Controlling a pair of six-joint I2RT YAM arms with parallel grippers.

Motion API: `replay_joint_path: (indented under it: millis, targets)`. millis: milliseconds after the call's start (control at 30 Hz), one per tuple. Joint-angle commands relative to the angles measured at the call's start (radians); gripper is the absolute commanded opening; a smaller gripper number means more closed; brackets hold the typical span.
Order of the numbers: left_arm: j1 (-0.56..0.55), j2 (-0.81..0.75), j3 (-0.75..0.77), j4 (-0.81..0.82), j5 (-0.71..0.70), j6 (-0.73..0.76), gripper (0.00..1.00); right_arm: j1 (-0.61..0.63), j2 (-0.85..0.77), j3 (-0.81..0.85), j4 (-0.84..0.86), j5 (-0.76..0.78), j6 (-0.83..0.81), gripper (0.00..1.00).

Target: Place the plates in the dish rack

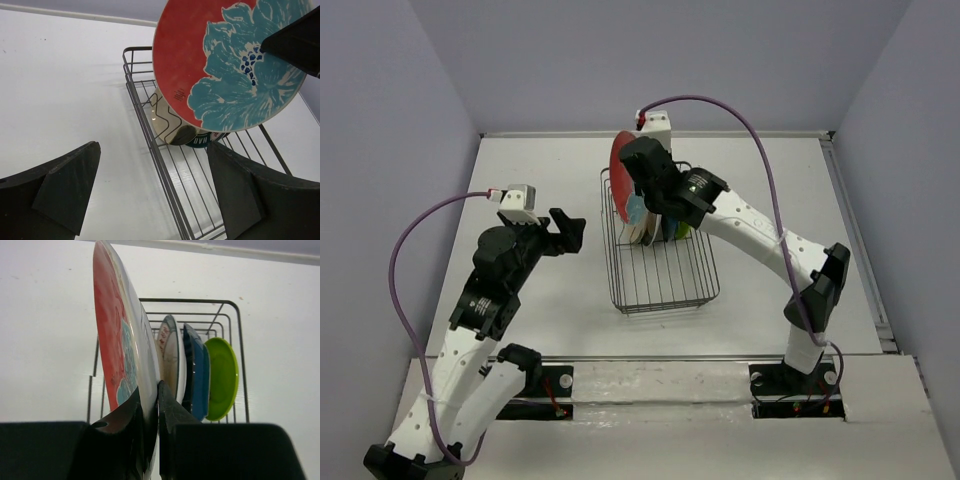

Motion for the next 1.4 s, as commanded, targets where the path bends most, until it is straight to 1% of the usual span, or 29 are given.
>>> replay_joint_path:
  millis: [0, 33, 133, 300, 633, 667, 867, 1133, 1167, 1200, 1267, 1300, 1367]
  targets:
    - [-0.029, -0.032, -0.007, 0.019, -0.034, 0.025, 0.99, 0.035, 0.011, 0.163, 0.042, 0.321, -0.041, 0.07]
    - [-0.032, -0.033, -0.007, 0.019, -0.034, 0.024, 0.99, 0.047, 0.045, 0.195, 0.030, 0.335, -0.043, 0.07]
    - [-0.041, -0.041, -0.008, 0.019, -0.034, 0.022, 0.99, 0.047, 0.087, 0.220, 0.007, 0.359, -0.034, 0.07]
    - [-0.049, -0.044, -0.010, 0.019, -0.034, 0.019, 0.99, 0.047, 0.111, 0.200, -0.014, 0.355, 0.000, 0.07]
    - [-0.049, -0.038, -0.011, 0.018, -0.034, 0.016, 0.99, 0.047, 0.182, 0.166, -0.042, 0.283, 0.083, 0.07]
    - [-0.050, -0.036, -0.011, 0.018, -0.066, 0.016, 0.99, 0.047, 0.191, 0.168, -0.045, 0.278, 0.086, 0.07]
    - [-0.049, -0.033, -0.011, 0.019, -0.069, 0.016, 0.99, 0.047, 0.239, 0.168, -0.061, 0.246, 0.115, 0.07]
    - [-0.049, -0.030, -0.016, 0.021, -0.071, 0.014, 0.99, 0.056, 0.259, 0.140, -0.064, 0.208, 0.155, 0.07]
    - [-0.049, -0.030, -0.016, 0.023, -0.071, 0.014, 0.99, 0.056, 0.260, 0.139, -0.064, 0.204, 0.155, 0.08]
    - [-0.049, -0.029, -0.016, 0.023, -0.071, 0.014, 0.99, 0.056, 0.262, 0.137, -0.064, 0.198, 0.155, 0.13]
    - [-0.050, -0.027, -0.017, 0.024, -0.071, 0.013, 0.99, 0.056, 0.262, 0.136, -0.064, 0.192, 0.156, 0.19]
    - [-0.047, -0.026, -0.017, 0.024, -0.074, 0.013, 0.99, 0.056, 0.262, 0.134, -0.062, 0.183, 0.155, 0.24]
    - [-0.049, -0.024, -0.019, 0.026, -0.076, 0.013, 0.99, 0.056, 0.262, 0.134, -0.061, 0.171, 0.147, 0.28]
